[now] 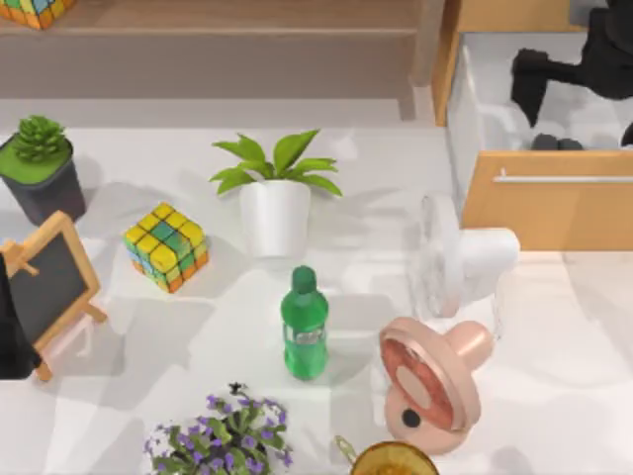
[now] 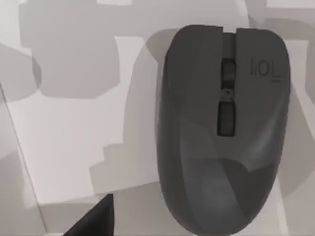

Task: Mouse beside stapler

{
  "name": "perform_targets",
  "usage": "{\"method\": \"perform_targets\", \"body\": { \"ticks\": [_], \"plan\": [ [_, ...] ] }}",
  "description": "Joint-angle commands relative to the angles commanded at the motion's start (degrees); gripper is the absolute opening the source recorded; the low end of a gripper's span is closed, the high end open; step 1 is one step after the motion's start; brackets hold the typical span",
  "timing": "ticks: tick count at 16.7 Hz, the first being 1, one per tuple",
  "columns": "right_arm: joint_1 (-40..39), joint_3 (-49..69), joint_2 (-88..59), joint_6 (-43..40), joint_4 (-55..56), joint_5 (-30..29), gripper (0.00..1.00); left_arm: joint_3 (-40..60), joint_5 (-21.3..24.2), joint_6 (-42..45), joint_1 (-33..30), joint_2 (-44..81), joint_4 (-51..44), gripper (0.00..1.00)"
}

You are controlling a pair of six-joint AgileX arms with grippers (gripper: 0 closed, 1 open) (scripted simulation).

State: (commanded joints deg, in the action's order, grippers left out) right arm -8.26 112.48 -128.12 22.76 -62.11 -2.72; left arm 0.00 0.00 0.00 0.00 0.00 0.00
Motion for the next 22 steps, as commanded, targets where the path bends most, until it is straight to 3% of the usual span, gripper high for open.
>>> {"method": "perform_targets", "body": {
  "ticks": [6, 22],
  "plan": [
    [-0.11, 10.42, -11.31, 3.05, -5.88, -0.02, 1.00, 0.00, 0.00, 0.00, 0.00, 0.00, 0.00, 1.00],
    [0.10, 8.17, -11.65, 2.87, -3.40, -0.02, 1.00, 0.00, 0.00, 0.00, 0.00, 0.00, 0.00, 1.00]
  ]
}}
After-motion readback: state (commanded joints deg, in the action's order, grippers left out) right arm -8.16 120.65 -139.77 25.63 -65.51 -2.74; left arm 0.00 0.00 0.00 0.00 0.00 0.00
